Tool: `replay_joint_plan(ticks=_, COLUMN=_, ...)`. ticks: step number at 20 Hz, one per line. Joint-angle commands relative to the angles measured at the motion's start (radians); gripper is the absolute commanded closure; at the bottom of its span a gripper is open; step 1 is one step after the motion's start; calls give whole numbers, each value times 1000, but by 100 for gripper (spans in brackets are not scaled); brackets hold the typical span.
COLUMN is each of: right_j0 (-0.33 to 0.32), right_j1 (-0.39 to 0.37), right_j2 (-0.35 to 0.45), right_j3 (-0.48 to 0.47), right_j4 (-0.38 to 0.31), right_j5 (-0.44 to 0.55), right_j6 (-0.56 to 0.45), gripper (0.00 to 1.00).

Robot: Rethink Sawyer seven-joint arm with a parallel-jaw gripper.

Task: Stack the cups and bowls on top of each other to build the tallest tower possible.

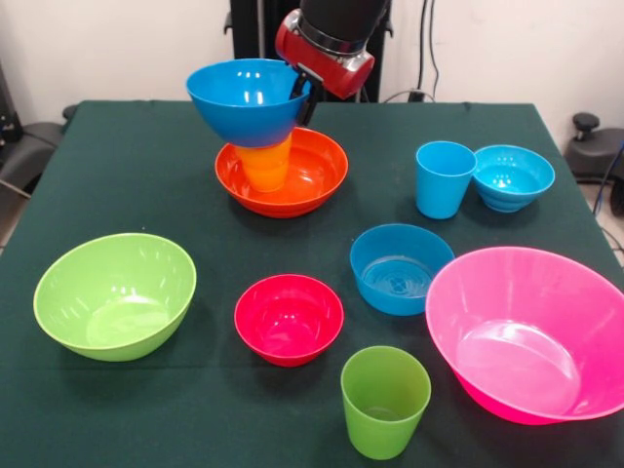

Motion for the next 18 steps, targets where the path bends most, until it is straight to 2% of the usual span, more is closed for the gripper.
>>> replay_joint_plan(ticks=1, right_j0=-16, right_j1=25, right_j2=79, right_j3=-39, right_j4=18, right_j5=-20, right_j6=140, gripper=100)
replay_joint_plan(ticks=18, right_j0=-20, right_j1=28, right_j2=79, right_j3=-50, right_j4=16, right_j5=-7, right_j6=134, gripper=100)
